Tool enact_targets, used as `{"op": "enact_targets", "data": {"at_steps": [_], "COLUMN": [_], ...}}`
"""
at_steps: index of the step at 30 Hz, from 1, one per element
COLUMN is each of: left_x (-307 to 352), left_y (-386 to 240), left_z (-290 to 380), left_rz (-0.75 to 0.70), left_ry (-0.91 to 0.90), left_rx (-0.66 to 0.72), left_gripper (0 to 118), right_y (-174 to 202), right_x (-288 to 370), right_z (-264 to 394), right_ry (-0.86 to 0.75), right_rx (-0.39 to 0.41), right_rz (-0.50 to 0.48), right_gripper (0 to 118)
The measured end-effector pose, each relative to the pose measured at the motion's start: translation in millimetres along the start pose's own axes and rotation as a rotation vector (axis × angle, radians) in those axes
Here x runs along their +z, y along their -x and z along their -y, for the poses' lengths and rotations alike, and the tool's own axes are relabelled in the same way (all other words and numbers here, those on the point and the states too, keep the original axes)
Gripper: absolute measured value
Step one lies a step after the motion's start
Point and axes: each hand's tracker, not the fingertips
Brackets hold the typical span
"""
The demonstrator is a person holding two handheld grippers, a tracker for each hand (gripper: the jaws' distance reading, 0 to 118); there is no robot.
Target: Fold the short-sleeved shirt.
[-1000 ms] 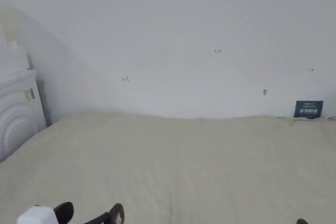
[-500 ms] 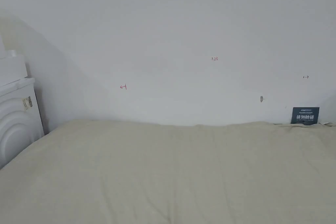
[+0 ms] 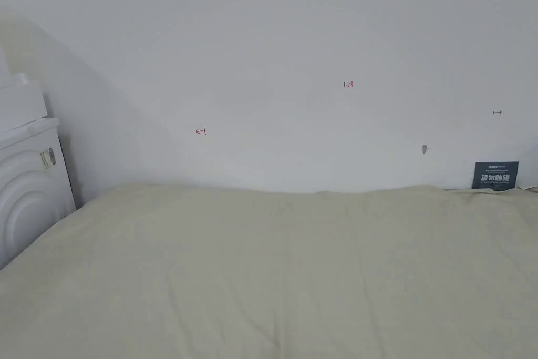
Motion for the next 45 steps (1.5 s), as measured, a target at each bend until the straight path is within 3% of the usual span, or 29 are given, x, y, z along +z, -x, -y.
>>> {"op": "enact_targets", "data": {"at_steps": [13,19,21,23,24,25,29,32,33,40,43,44,45], "left_x": [-5.0,-15.6,-29.3,-46.3,-56.3,-64.9,-101.3,-111.8,-117.6,-123.3,-131.1,-136.2,-137.0], "left_y": [-0.5,19.9,49.0,89.1,110.2,127.1,189.9,181.6,182.5,164.5,154.6,150.1,145.9], "left_z": [2.5,11.3,20.2,32.4,41.2,49.0,88.7,99.3,106.2,116.2,119.6,123.0,123.8], "left_rz": [-0.008,-0.012,0.022,0.064,0.058,0.062,0.024,0.093,0.157,0.191,0.257,0.258,0.212], "left_ry": [0.033,0.067,0.116,0.182,0.227,0.279,0.441,0.493,0.488,0.378,0.438,0.462,0.460], "left_rx": [-0.052,0.040,0.151,0.313,0.398,0.445,0.662,0.748,0.785,0.880,0.956,0.909,0.863], "left_gripper": [0,1,20,79,98,104,101,100,100,100,83,77,63], "right_y": [-4.4,-4.2,-4.3,-4.0,-3.7,-3.6,-3.2,-3.5,-4.1,-4.0,-3.1,-1.9,-1.4], "right_x": [-1.8,-2.5,-2.4,-2.4,-2.5,-2.7,-5.5,-6.3,-7.0,-12.4,-14.8,-15.2,-15.5], "right_z": [4.7,9.2,12.1,16.2,18.0,19.7,26.8,28.7,29.3,30.9,32.2,32.7,32.9], "right_ry": [0.012,0.031,0.044,0.058,0.069,0.079,0.116,0.135,0.141,0.172,0.187,0.188,0.191], "right_rx": [-0.034,-0.043,-0.049,-0.051,-0.051,-0.051,-0.061,-0.068,-0.078,-0.111,-0.114,-0.112,-0.110], "right_rz": [0.015,0.006,-0.002,-0.010,-0.011,-0.013,-0.007,-0.003,0.003,0.009,-0.002,0.000,0.003], "right_gripper": [1,1,1,1,1,1,1,1,1,1,1,1,1]}}
